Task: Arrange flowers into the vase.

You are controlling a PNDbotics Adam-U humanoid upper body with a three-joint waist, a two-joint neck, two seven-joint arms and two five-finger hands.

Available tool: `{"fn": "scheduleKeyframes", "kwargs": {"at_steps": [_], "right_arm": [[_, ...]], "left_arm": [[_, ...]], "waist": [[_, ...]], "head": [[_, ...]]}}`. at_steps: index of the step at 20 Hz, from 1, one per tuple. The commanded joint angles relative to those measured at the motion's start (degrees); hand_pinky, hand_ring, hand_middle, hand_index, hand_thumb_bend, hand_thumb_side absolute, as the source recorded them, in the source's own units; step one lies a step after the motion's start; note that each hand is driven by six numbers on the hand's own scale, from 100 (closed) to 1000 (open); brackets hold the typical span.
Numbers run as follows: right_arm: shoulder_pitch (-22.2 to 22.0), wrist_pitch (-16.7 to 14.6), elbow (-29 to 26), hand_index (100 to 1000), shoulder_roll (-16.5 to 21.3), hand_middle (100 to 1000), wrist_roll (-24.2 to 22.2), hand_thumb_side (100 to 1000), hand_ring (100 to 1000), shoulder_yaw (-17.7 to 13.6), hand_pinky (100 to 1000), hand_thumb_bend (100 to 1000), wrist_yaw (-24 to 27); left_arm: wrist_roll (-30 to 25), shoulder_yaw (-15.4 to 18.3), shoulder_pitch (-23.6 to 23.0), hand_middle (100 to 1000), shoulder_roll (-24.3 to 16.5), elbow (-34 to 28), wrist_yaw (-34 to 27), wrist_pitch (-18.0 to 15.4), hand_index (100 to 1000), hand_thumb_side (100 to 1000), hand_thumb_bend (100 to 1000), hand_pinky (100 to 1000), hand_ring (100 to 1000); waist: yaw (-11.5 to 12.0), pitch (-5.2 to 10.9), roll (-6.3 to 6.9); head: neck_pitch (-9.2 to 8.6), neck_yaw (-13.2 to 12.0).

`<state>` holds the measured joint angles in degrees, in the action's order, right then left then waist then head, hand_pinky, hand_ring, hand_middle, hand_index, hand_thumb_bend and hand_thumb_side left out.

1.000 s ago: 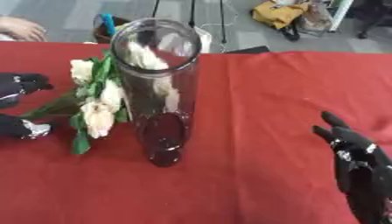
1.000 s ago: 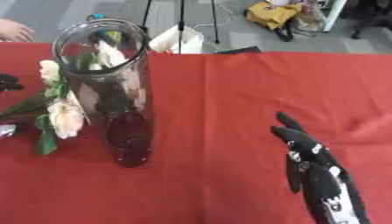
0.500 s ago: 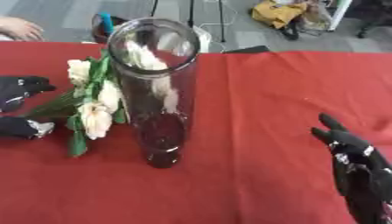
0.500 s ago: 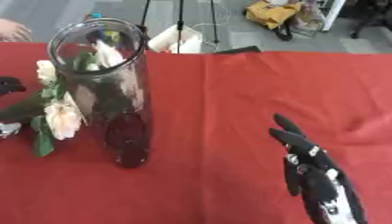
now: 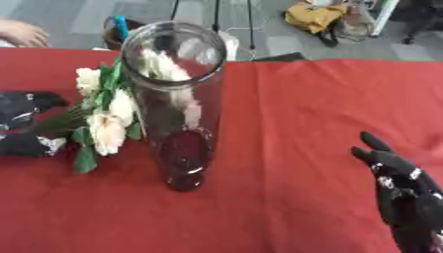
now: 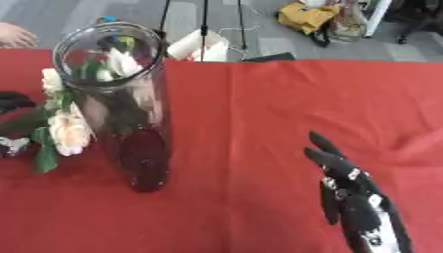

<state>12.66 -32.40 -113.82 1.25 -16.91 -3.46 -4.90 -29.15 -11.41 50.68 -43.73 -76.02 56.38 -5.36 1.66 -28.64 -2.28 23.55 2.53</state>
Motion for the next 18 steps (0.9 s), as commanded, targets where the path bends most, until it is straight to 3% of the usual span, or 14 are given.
{"fn": "scheduleKeyframes", "kwargs": {"at_steps": [1, 3, 8, 10, 15, 18], "right_arm": [[0.49, 0.29, -0.77, 863, -0.18, 155, -0.08, 1000, 1000, 0.16, 936, 100, -0.35], [0.53, 0.37, -0.77, 863, -0.22, 155, -0.11, 1000, 1000, 0.15, 937, 100, -0.42], [0.60, 0.60, -0.77, 863, -0.23, 154, -0.07, 1000, 1000, 0.10, 939, 100, -0.52], [0.61, 0.62, -0.77, 862, -0.25, 154, -0.08, 1000, 1000, 0.12, 939, 100, -0.56], [0.63, 0.53, -0.77, 861, -0.29, 151, -0.14, 1000, 1000, 0.19, 939, 100, -0.52], [0.62, 0.59, -0.77, 862, -0.36, 148, -0.31, 1000, 1000, 0.27, 941, 100, -0.58]], "left_arm": [[1.25, 0.16, 1.29, 886, -0.80, -0.35, -0.98, 0.15, 1000, 847, 180, 679, 851], [1.99, 0.08, 1.43, 841, -0.62, -0.33, -1.58, 0.32, 1000, 813, 151, 574, 761], [1.75, -0.45, 1.65, 765, -0.28, -0.23, -2.94, 0.27, 956, 767, 132, 466, 641], [1.44, -0.54, 1.71, 718, -0.18, -0.09, -3.01, 0.45, 935, 762, 113, 384, 577], [0.23, -0.73, 1.97, 675, 0.24, 0.58, -2.90, 1.31, 924, 748, 100, 335, 512], [-0.11, -0.82, 2.10, 623, 0.42, 0.54, -3.28, 1.68, 884, 687, 100, 283, 456]], "waist": [[-0.07, 1.10, 0.22], [-0.10, 1.07, 0.24], [-0.06, 1.02, 0.29], [-0.05, 1.01, 0.27], [-0.03, 0.95, 0.21], [-0.02, 0.90, 0.15]], "head": [[-0.85, -0.23], [-0.85, -0.22], [-0.77, -0.31], [-0.81, -0.35], [-0.85, -0.52], [-0.87, -0.58]]}}
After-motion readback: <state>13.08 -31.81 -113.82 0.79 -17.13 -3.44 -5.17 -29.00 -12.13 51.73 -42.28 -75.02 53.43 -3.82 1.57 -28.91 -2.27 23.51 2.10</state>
